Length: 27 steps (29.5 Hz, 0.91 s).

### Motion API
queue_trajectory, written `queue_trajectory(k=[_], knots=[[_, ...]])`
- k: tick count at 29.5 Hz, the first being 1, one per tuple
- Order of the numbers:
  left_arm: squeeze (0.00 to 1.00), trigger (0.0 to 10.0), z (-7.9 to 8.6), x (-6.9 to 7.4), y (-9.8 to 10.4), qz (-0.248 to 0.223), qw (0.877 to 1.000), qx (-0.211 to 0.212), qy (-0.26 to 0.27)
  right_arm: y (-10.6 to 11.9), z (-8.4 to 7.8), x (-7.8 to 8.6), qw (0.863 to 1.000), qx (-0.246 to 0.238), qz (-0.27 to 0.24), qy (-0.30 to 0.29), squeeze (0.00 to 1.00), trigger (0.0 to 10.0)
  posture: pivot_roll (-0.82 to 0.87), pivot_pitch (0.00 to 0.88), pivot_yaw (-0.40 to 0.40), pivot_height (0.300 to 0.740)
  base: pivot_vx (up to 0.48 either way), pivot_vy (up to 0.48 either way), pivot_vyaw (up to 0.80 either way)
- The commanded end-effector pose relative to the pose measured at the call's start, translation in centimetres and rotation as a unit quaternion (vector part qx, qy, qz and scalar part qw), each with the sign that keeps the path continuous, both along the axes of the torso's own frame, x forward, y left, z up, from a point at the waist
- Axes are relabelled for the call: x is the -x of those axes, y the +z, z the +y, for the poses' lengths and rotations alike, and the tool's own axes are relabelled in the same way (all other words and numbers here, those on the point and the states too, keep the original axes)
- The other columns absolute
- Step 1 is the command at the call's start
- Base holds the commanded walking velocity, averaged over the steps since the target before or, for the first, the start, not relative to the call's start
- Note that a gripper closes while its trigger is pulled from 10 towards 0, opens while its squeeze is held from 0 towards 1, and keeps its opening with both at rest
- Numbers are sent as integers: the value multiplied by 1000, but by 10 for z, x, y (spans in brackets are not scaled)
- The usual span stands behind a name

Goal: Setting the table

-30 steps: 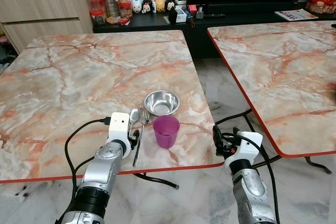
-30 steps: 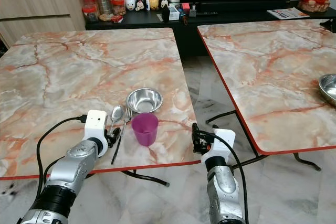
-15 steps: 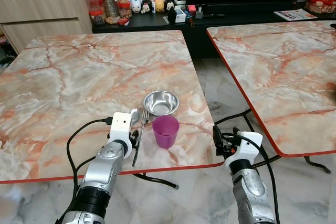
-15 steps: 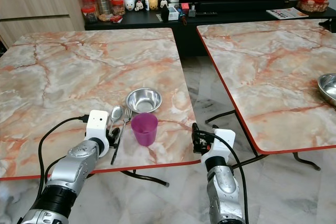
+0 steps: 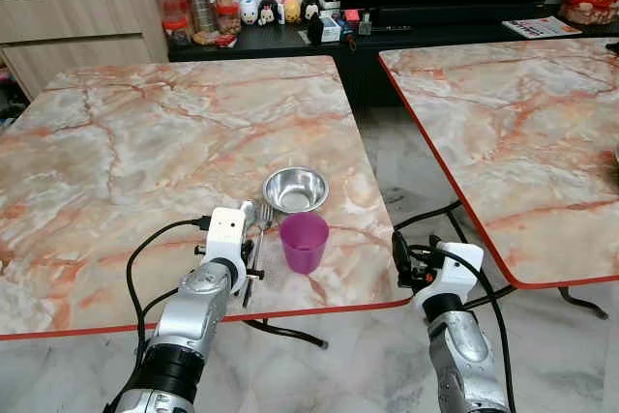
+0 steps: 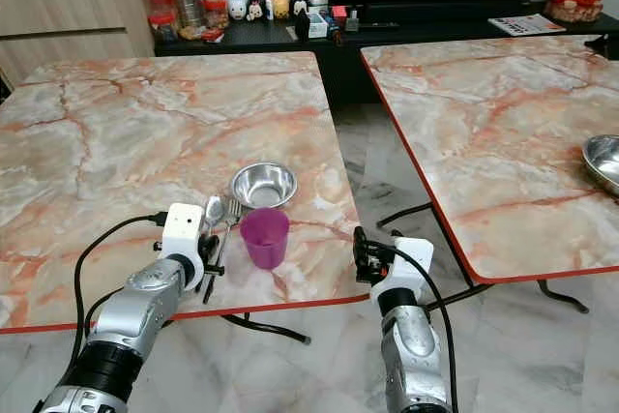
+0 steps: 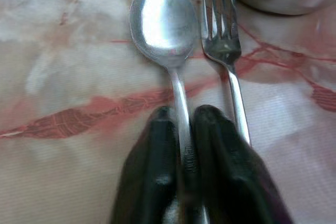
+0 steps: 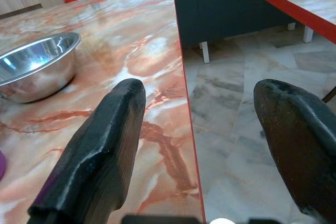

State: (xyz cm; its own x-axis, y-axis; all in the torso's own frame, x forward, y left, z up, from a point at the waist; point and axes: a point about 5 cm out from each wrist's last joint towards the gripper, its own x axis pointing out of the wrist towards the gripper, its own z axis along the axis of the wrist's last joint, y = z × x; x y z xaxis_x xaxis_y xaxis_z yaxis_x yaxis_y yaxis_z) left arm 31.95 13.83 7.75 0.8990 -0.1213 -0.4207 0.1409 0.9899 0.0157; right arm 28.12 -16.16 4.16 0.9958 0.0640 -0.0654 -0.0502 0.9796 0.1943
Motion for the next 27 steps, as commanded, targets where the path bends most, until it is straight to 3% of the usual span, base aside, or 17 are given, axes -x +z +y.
queue_trajectory(k=[1,13,18,21,22,23,24,27], knots=[[0,0,6,3,-5,14,1000,-11,11,3,1,-2,1000,2,-2,3,0,10000,-40,0,6,740,0,0,0],[0,0,13,2,-4,0,999,-47,24,2,2,-2,1000,1,-1,4,0,10000,-37,0,5,740,0,0,0],[0,0,30,-6,14,-71,990,-94,82,2,2,-2,1000,1,0,4,0,10000,-37,0,4,740,0,0,0],[0,0,34,-9,26,-105,987,-72,98,2,2,-2,1000,2,0,4,0,10000,-35,0,3,740,0,0,0],[0,8431,32,-10,29,-115,986,-69,94,2,2,-2,1000,2,0,5,0,10000,-35,0,3,740,0,0,0],[0,8431,32,-10,29,-115,986,-69,94,2,2,-2,1000,2,0,5,0,10000,-35,0,3,740,0,0,0],[0,10000,30,-11,30,-124,986,-65,93,2,2,-2,1000,2,-1,5,0,10000,-35,0,3,740,0,0,0],[0,10000,26,-11,35,-157,982,-37,99,4,3,-3,1000,0,-5,6,0,10000,-36,0,4,740,0,0,0]])
